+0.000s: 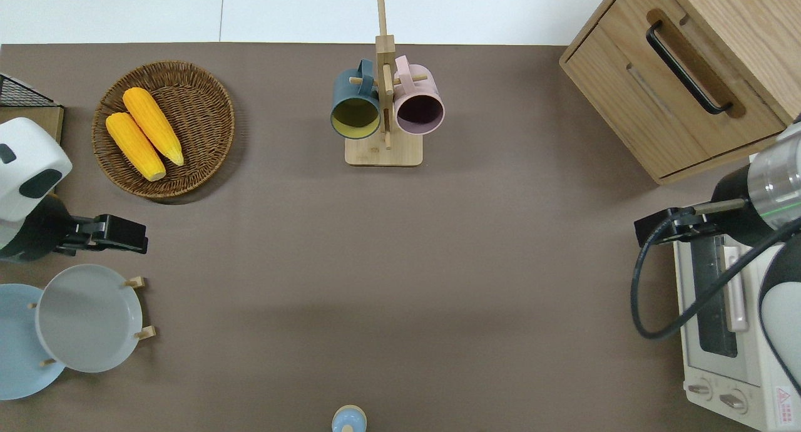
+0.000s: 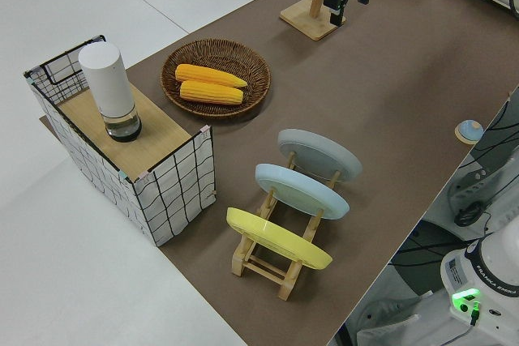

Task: Pick gray plate from low plate rack and place it on table with left arm
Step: 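Lower the left gripper onto the gray plate's rim in the rack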

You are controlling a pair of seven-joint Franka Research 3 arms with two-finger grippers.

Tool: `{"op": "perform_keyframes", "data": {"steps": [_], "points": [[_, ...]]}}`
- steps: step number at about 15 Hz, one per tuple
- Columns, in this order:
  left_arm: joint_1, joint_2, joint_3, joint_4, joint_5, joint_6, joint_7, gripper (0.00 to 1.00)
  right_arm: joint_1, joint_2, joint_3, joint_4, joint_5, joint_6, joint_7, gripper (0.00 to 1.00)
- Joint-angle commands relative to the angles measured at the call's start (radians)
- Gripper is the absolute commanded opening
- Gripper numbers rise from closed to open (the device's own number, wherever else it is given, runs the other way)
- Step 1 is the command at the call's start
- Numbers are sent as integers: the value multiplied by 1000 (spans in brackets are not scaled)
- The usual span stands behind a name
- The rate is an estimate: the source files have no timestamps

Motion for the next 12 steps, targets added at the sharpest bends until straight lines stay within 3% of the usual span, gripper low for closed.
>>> {"op": "perform_keyframes", "data": {"steps": [1, 7, 12], "points": [[-16, -101, 11, -126, 36, 28, -8, 998, -24, -2, 20, 7, -6, -11, 12, 983], [-16, -251, 10, -316, 41, 125, -8, 998, -24, -2, 21, 7, -6, -11, 12, 983], [-14, -328, 4, -442, 56, 202, -16, 998, -24, -2, 20, 7, -6, -11, 12, 983]]}}
